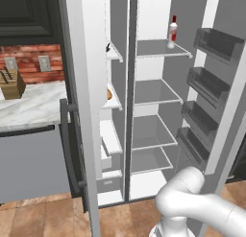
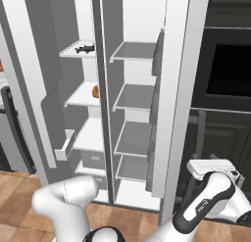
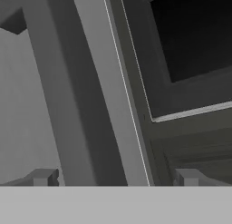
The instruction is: There's a fish in the fridge that needs to be moved to the freezer for freezing. Pick up the fish from the fridge, place it on any shelf in the freezer, and close the fridge and freezer doors when done.
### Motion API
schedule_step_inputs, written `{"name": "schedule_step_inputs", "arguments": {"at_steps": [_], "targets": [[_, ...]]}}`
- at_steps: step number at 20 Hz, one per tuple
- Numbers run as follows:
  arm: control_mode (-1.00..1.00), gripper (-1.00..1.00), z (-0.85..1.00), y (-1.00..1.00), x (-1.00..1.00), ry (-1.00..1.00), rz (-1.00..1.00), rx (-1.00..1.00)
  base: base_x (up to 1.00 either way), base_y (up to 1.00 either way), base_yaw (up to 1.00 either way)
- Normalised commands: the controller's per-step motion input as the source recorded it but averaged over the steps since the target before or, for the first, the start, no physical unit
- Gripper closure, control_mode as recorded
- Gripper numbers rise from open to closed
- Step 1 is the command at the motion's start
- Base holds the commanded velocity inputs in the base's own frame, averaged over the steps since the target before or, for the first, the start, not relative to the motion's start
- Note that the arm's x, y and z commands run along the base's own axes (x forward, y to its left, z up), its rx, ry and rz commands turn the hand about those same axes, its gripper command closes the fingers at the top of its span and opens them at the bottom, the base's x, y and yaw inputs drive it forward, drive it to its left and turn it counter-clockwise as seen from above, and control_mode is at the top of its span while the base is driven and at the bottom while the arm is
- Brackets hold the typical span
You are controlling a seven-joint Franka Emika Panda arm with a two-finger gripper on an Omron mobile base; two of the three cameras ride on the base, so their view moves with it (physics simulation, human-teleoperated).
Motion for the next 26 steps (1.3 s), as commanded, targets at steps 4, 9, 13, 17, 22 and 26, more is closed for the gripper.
{"name": "schedule_step_inputs", "arguments": {"at_steps": [4,9,13,17,22,26], "targets": [[-1.0,-1.0,-0.39,0.57,0.12,-0.04,0.12,-0.05,0.0,0.0,0.0],[-1.0,-1.0,-0.45,1.0,0.24,-0.09,0.22,-0.05,0.0,0.0,0.0],[-1.0,-1.0,-0.35,1.0,0.43,-0.1,0.22,-0.03,0.0,0.0,0.0],[-1.0,-1.0,-0.33,1.0,0.61,-0.08,0.19,0.0,0.0,0.0,0.0],[-1.0,-1.0,-0.34,1.0,0.71,-0.04,0.11,0.0,0.0,0.0,0.0],[-1.0,-1.0,-0.34,1.0,0.65,0.0,0.01,0.0,0.0,0.0,0.0]]}}
